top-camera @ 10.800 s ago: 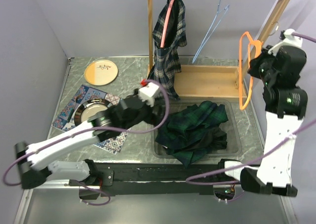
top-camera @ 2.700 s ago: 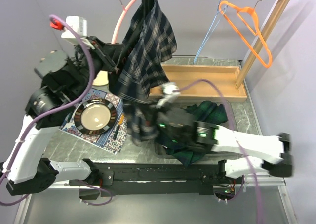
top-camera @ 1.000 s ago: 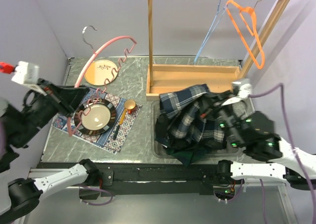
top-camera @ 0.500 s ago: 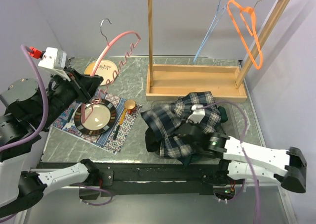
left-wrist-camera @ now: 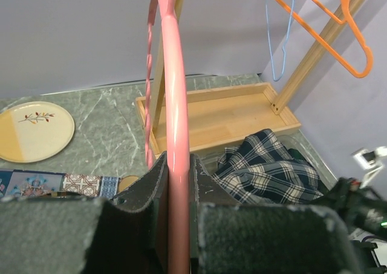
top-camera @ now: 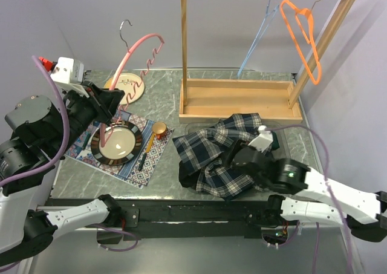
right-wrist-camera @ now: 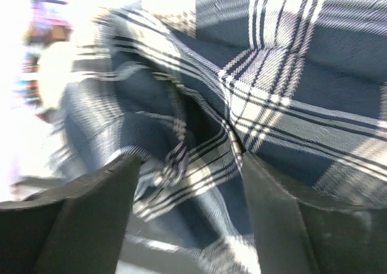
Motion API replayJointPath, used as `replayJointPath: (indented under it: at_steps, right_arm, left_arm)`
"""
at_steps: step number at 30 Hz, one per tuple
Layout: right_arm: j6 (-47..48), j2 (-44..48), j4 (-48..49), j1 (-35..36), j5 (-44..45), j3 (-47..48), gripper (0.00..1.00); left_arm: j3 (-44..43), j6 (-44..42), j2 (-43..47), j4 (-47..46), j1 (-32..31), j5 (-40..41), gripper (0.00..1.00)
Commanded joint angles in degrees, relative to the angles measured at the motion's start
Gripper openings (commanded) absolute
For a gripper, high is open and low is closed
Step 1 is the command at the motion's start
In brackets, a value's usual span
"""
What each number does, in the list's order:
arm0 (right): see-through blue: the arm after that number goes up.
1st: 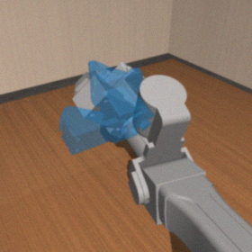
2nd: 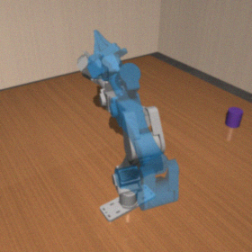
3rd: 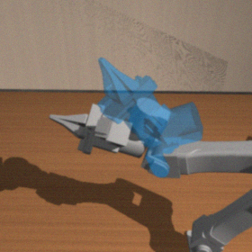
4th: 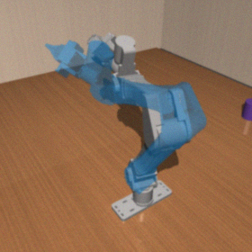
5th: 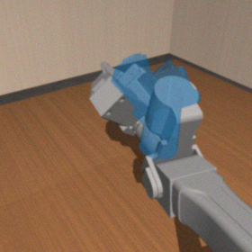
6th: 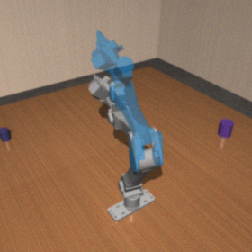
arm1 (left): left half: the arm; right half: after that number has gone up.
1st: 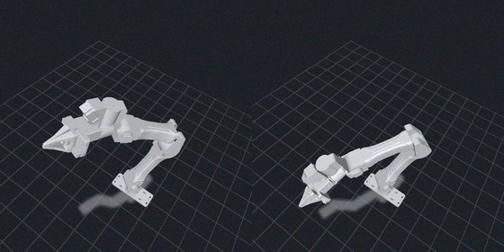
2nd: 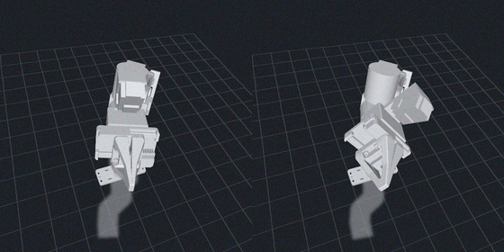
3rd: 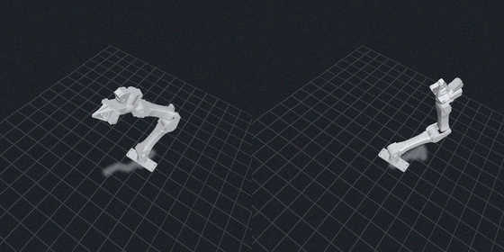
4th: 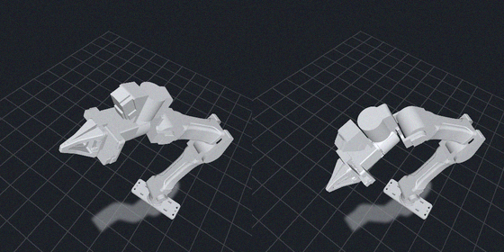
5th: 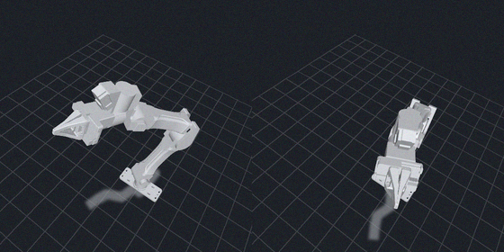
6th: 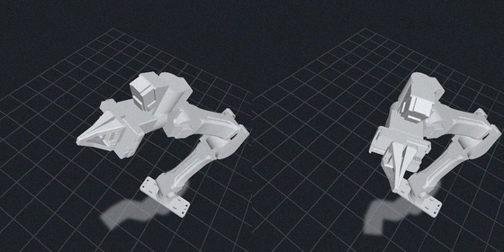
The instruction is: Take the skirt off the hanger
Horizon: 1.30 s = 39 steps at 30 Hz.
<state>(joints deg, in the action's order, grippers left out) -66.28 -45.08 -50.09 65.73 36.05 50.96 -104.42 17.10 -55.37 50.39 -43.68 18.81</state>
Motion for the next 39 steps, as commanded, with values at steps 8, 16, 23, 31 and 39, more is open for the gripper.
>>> replayJointPath:
  at_steps: [8,16,23,31,39]
  right_arm:
    - [26.86,-8.95,7.09,-18.05,-3.95,17.24,1.0]
    - [38.68,-24.61,12.19,-24.07,-14.05,20.94,1.0]
    - [38.24,-33.58,12.55,-25.65,-9.69,14.7,0.97]
    - [36.59,-29.74,8.25,-26.18,-0.9,11.2,0.28]
    - [31.04,-12.33,-1.22,-25.66,5.95,11.0,0.0]
  left_arm:
    - [2.29,-0.84,2.02,-6.01,0.26,-0.79,0.01]
    - [4.4,-1.19,2.2,-6.97,0.18,-0.35,0.01]
    - [8.53,0.56,3.34,-9.17,0.18,-0.18,0.01]
    - [4.5,-0.14,-0.78,-9.79,0.26,-1.23,0.01]
    - [4.05,0.21,-4.38,-13.38,0.18,-4.3,0.01]
